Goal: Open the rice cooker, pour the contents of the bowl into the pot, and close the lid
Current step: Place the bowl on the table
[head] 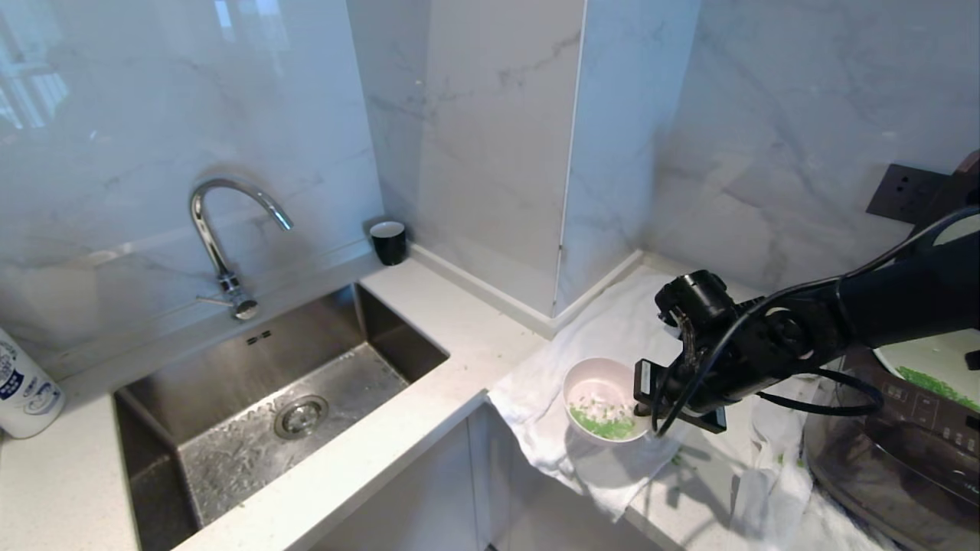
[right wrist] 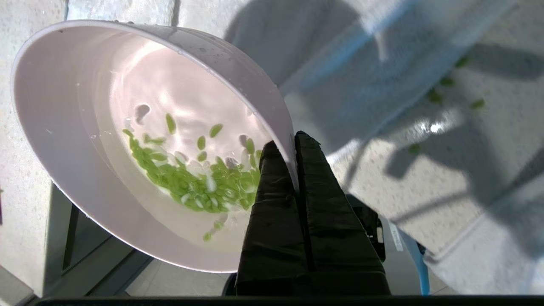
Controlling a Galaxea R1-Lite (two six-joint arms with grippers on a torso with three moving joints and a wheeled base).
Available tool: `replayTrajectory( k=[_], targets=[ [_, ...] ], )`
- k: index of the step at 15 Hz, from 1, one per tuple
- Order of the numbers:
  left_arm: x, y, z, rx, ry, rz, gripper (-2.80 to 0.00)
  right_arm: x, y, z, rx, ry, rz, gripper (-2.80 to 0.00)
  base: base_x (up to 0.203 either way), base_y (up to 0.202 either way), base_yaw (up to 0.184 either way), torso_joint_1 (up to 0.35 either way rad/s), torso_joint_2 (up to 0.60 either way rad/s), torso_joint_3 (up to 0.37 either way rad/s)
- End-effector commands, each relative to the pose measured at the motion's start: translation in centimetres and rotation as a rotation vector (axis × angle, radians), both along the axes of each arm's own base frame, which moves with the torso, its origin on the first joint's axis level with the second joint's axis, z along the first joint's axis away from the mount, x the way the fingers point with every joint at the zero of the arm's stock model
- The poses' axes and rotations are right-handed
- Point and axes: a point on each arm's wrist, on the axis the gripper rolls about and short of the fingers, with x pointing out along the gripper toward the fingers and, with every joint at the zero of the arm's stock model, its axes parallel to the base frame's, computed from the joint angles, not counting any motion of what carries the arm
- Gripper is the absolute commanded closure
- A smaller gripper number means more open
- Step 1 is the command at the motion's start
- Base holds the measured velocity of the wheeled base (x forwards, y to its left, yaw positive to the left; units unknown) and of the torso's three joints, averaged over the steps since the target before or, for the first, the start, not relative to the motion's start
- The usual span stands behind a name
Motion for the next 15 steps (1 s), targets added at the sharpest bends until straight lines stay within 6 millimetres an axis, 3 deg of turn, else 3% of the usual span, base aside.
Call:
replayTrajectory(
  k=[1, 6, 15],
  targets=[
    [0.0, 0.0, 0.0, 0.0, 0.0, 0.001, 0.0, -2.5, -0.9, 2.2, 0.017, -0.032, -0.008, 0.0, 0.0, 0.0, 0.0, 0.0, 0.0, 0.0],
    [0.0, 0.0, 0.0, 0.0, 0.0, 0.0, 0.0, -8.4, -3.9, 4.3, 0.023, -0.025, -0.06, 0.0, 0.0, 0.0, 0.0, 0.0, 0.0, 0.0],
    [0.0, 0.0, 0.0, 0.0, 0.0, 0.0, 0.0, -18.0, -9.4, 5.3, 0.015, -0.054, -0.226, 0.0, 0.0, 0.0, 0.0, 0.0, 0.0, 0.0]
  ],
)
